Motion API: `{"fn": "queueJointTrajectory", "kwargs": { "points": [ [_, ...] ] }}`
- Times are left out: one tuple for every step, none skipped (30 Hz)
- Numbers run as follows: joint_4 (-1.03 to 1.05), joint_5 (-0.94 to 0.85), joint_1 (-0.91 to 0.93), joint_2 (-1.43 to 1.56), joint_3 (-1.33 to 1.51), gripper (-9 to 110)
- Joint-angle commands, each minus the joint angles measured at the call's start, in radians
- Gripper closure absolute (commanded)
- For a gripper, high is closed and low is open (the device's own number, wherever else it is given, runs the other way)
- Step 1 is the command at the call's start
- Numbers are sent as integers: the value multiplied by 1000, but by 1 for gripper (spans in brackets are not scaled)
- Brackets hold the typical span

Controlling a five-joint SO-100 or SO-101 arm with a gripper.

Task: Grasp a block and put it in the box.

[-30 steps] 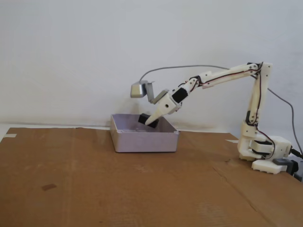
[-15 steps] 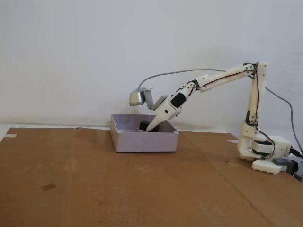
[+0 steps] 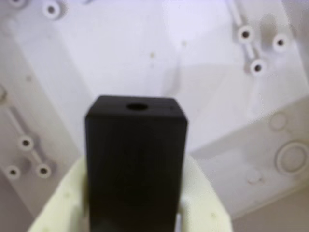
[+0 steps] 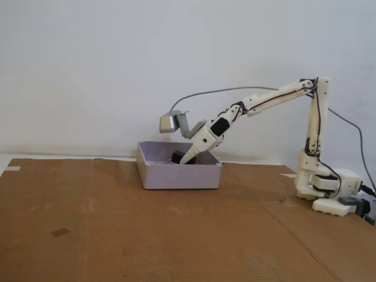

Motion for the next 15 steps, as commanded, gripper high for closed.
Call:
{"fn": "queueJointTrajectory", "kwargs": {
  "points": [
    [-44,-9,14,32,-44,90],
    [-44,-9,14,32,-44,90],
    [-44,-9,14,32,-44,90],
    [-44,-9,14,32,-44,90],
    [-44,-9,14,31,-44,90],
    [-44,-9,14,31,-44,90],
    [-44,-9,14,31,-43,90],
    [-44,-9,14,31,-43,90],
    [-44,-9,14,31,-43,90],
    [-46,-9,14,31,-43,90],
    [-46,-9,14,31,-43,90],
    [-46,-9,14,31,-43,90],
    [-46,-9,14,31,-43,90],
    [-46,-9,17,31,-43,90],
    [-46,-9,23,31,-43,90]
  ]
}}
